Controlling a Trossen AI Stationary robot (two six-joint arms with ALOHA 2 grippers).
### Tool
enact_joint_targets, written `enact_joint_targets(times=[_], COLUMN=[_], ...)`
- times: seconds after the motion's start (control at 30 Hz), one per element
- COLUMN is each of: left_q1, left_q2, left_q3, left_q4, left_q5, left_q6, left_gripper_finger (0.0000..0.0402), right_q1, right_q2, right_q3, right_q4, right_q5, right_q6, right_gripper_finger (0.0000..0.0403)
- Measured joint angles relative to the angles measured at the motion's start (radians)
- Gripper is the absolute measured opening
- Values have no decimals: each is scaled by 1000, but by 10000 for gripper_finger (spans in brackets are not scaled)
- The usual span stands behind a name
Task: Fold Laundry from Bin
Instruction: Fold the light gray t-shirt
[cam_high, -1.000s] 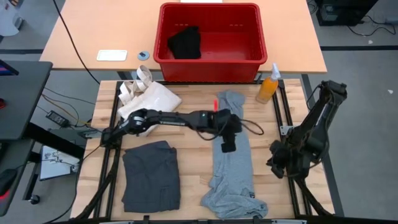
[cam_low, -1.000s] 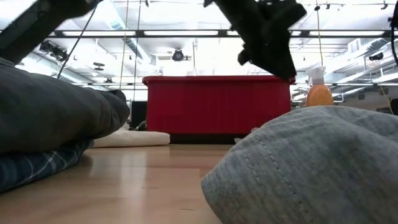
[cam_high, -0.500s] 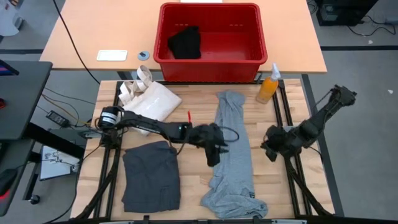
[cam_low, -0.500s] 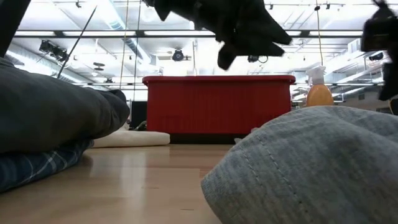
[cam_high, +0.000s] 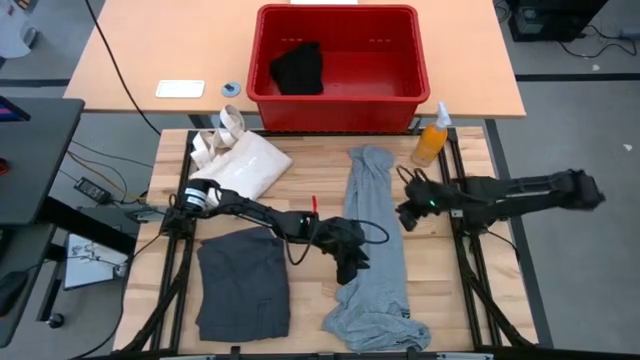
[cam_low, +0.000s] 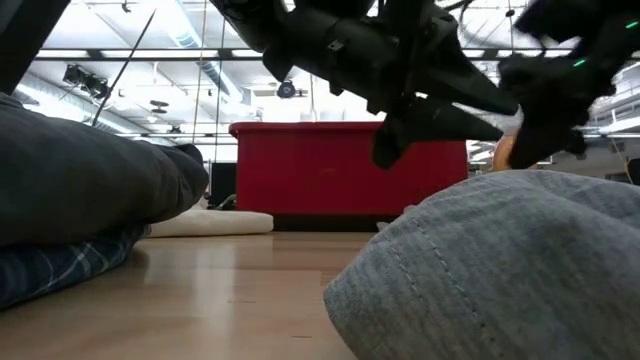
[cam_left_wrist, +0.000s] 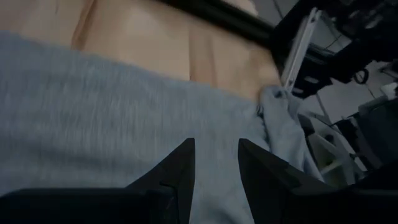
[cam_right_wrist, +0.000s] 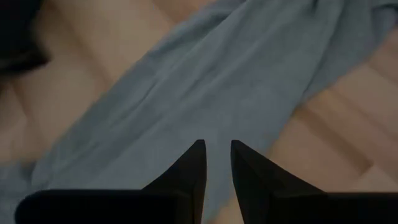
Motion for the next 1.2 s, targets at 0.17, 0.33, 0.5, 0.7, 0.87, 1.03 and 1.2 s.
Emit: enact_joint_targets(times=[0.17, 0.33, 0.5, 0.7, 0.87, 1.03, 1.2], left_q1=[1, 0, -18, -48, -52, -59, -73], left_q2=[0, 15, 82, 215, 293, 307, 308], left_q3=[0, 0, 45, 159, 223, 235, 233], left_q4=[45, 105, 126, 110, -40, -77, -73], left_q5=[11, 20, 18, -46, -122, -124, -125], left_q6=[37, 21, -22, -55, -118, -152, -136], left_gripper_finger=[125, 125, 125, 125, 125, 125, 125], right_q1=[-214, -366, -472, -547, -568, -588, -604], right_q2=[144, 287, 434, 568, 622, 687, 786], right_q3=[32, 119, 161, 169, 169, 170, 173], right_q4=[72, 85, 147, 232, 316, 392, 472], right_q5=[-65, -63, -56, -33, -29, -9, 42], right_q6=[-124, -274, -344, -408, -431, -445, -450], right_gripper_finger=[83, 83, 83, 83, 83, 83, 83])
